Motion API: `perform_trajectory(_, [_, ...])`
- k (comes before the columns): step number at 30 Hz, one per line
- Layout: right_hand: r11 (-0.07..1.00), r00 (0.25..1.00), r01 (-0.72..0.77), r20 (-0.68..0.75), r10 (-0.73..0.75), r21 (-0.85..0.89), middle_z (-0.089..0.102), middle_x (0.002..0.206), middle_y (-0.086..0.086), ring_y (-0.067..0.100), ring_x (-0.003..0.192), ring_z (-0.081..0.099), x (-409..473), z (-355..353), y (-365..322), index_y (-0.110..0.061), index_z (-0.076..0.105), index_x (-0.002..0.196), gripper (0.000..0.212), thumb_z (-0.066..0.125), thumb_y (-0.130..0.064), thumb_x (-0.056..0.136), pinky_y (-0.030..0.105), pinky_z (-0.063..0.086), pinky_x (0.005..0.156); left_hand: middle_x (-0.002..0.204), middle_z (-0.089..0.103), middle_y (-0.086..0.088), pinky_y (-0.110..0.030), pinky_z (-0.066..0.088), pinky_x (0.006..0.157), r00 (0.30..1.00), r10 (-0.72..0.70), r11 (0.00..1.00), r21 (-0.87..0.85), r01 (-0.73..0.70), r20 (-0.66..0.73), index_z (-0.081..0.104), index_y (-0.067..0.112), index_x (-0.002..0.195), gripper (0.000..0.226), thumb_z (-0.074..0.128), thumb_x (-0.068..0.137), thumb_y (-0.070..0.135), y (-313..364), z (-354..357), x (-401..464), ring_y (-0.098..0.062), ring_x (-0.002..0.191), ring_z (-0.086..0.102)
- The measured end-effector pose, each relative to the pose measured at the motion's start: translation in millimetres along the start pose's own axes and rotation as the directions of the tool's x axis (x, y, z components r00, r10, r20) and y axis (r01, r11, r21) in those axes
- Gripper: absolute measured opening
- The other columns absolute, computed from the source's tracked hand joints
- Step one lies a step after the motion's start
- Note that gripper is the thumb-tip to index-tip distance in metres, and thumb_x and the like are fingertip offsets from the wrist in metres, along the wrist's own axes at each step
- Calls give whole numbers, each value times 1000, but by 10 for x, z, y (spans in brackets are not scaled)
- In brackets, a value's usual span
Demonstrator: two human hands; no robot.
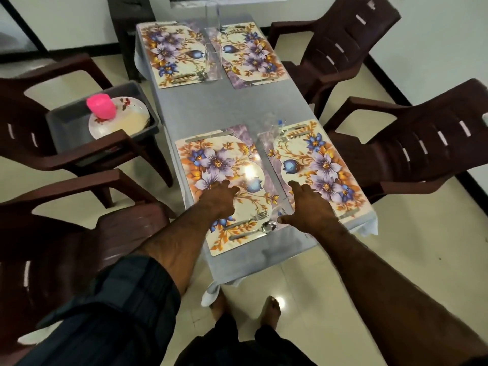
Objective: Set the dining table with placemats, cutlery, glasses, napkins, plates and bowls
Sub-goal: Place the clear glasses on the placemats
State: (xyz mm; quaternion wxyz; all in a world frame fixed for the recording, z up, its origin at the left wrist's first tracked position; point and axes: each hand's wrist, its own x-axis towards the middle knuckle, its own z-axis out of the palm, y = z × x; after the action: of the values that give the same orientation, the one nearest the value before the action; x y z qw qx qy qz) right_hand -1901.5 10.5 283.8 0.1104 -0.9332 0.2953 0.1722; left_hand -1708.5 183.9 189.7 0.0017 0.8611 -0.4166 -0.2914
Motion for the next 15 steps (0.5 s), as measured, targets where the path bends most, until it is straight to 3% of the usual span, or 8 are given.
perform_trajectory(4, [994, 983, 94, -150, -103, -63, 48, 144, 13, 38, 126, 54, -136, -44, -110, -22, 28, 153, 98, 76, -63, 78, 52, 48, 100, 168, 32, -8, -49, 40, 118, 986, -77, 988, -145, 56, -147, 40, 30, 158, 69, 67, 95, 38, -16, 0, -450, -34, 152, 32])
perform_trajectory(8, [959, 925, 259, -255, -281, -114, 53, 136, 14, 41, 119, 56, -309, 82, -416, -19, 44, 147, 83, 72, -57, 79, 52, 46, 95, 163, 40, -12, -48, 42, 115, 949, -207, 952, -272, 139, -238, 45, 22, 156, 76, 64, 86, 44, -125, 168, -1203, -40, 144, 41])
perform_trajectory(11, [899, 868, 417, -235, -437, -130, 54, 137, 14, 42, 119, 56, -482, 277, -740, -17, 50, 144, 77, 67, -54, 78, 52, 46, 93, 159, 44, -16, -45, 38, 118, 911, -322, 906, -362, 218, -257, 50, 17, 151, 73, 66, 86, 46, -194, 485, -1887, -40, 141, 44])
perform_trajectory(13, [853, 837, 502, -166, -521, -144, 54, 134, 15, 42, 117, 56, -647, 453, -952, -17, 51, 142, 76, 66, -52, 77, 51, 46, 93, 159, 43, -14, -44, 37, 119, 875, -408, 875, -387, 292, -263, 49, 19, 152, 78, 55, 84, 58, -252, 796, -2378, -39, 144, 41])
perform_trajectory(15, [806, 803, 567, -104, -587, -168, 54, 133, 14, 41, 116, 56, -851, 658, -1188, -18, 52, 142, 77, 65, -53, 75, 51, 46, 94, 160, 42, -11, -43, 36, 120, 824, -510, 810, -461, 363, -246, 48, 21, 153, 79, 55, 83, 58, -267, 1066, -2928, -37, 146, 39])
